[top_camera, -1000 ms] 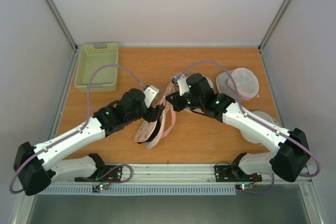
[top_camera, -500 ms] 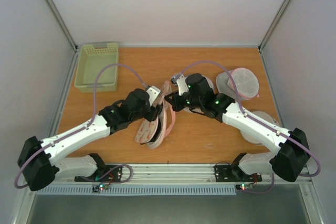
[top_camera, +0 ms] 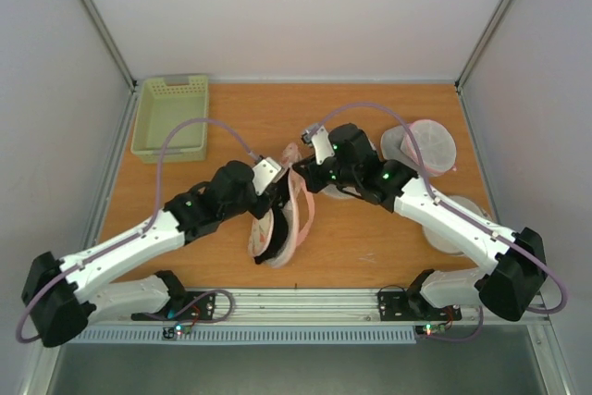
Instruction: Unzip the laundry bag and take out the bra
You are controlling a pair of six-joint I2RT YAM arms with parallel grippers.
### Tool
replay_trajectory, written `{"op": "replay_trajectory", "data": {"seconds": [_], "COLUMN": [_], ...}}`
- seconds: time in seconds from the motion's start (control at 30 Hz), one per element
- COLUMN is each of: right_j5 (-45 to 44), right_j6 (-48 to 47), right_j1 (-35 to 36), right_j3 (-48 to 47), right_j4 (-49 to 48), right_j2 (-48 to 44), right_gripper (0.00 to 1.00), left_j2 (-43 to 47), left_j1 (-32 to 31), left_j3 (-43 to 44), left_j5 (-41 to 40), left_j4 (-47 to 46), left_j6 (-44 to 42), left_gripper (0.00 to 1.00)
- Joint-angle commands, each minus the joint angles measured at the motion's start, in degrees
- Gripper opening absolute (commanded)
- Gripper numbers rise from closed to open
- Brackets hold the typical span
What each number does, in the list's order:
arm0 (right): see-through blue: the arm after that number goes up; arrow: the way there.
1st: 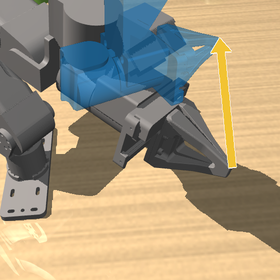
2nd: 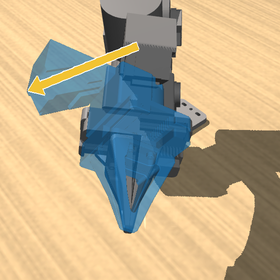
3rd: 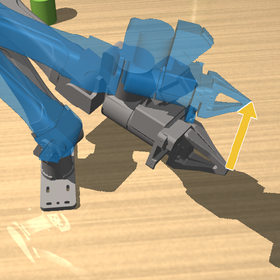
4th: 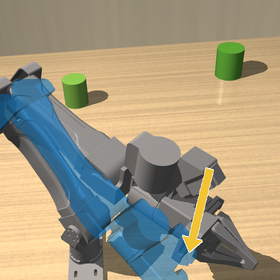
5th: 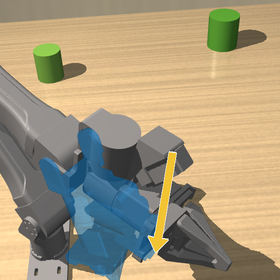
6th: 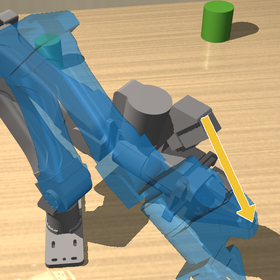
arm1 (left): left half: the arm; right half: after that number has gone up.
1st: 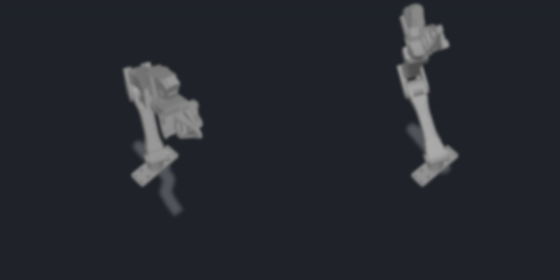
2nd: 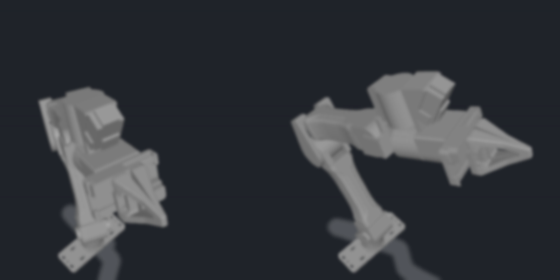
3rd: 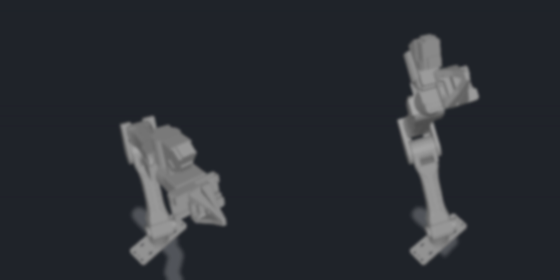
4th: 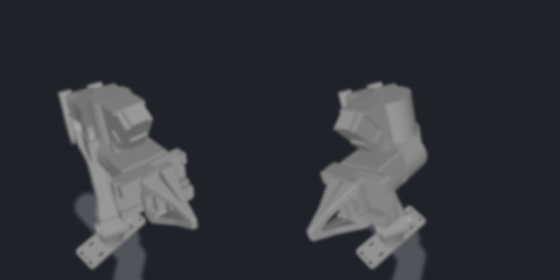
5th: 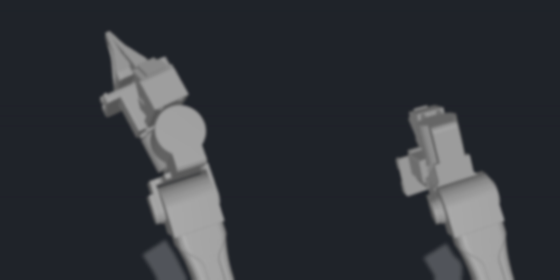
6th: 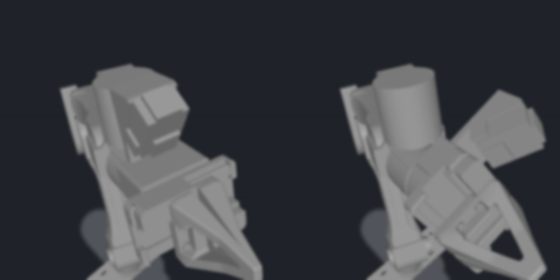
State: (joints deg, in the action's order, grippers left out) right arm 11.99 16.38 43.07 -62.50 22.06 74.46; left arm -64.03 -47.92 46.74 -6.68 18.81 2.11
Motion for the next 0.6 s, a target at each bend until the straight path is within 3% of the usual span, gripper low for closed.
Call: {"op": "replay_trajectory", "data": {"seconds": [0.0, 0.13, 0.3, 0.57], "right_j5": [-4.17, -4.20, -1.08, 7.73], "right_j6": [-5.04, -6.85, -9.50, -9.64], "right_j1": [-4.09, -8.75, -13.35, -13.89], "right_j3": [-3.03, -3.03, -3.06, 0.23], "right_j4": [1.65, 3.27, 3.80, 2.42], "right_j2": [-1.65, -1.88, -1.45, 0.16], "right_gripper": [0.01, 0.01, 0.01, 0.01], "left_j2": [6.94, 12.27, 19.27, 17.02], "left_j1": [-0.02, 0.02, -0.02, 0.02], "left_j3": [-3.15, -4.70, -7.51, -7.24], "left_j5": [8.89, 17.73, 23.15, 13.26], "left_j4": [-2.39, 0.47, -0.61, -1.02], "left_j6": [-9.78, -15.64, -19.12, -16.41], "left_gripper": [0.01, 0.01, 0.01, 0.01]}}
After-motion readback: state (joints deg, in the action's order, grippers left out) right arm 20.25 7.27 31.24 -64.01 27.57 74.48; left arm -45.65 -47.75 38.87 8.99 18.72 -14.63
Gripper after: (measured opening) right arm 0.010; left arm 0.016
